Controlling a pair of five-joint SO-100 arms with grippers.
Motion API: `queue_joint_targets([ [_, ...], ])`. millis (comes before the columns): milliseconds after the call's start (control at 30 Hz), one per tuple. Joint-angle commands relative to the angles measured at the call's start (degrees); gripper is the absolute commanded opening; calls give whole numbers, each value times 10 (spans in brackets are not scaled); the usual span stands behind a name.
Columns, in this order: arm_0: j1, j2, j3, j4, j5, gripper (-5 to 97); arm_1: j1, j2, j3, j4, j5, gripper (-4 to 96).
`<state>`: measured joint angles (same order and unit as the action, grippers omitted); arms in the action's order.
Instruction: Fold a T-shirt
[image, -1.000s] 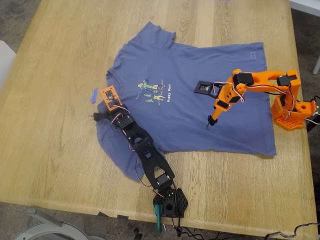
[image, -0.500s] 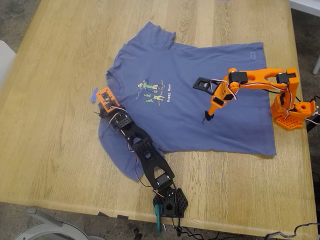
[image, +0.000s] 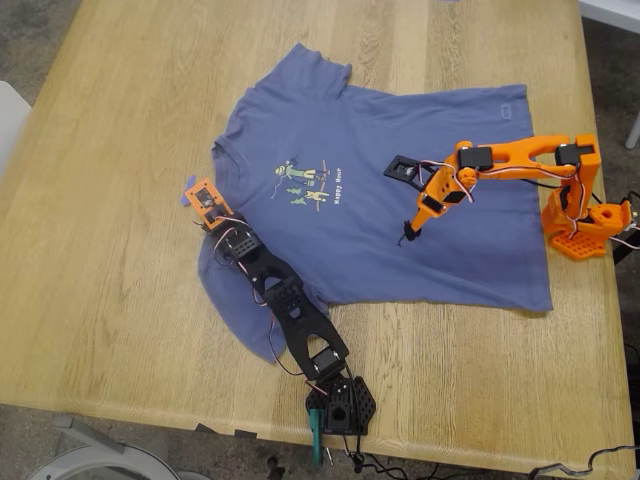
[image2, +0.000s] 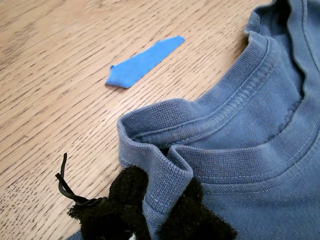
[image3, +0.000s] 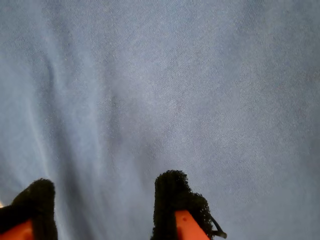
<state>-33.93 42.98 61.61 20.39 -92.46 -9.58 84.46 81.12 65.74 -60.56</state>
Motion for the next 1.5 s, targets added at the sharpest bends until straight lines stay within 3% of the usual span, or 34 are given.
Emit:
queue_joint_targets([
  [0,23,-3,-12,11,-7,0,11,34,4,-31,0,282],
  [333,25,-4,-13,11,-7,6,18,34,20,-55,-1,243],
  [500,25,8,-20,-4,12,385,18,34,20,-49,-1,248],
  [533,25,8,-26,-5,18,424,18,34,20,-48,-1,249],
  [800,11,-4,-43,8,31,528,14,39,18,-36,0,252],
  [1167,-13,-66,-61,28,33,506,3,42,10,-29,4,252],
  [1467,-41,-119,-153,79,17,278,4,45,10,-26,4,251],
])
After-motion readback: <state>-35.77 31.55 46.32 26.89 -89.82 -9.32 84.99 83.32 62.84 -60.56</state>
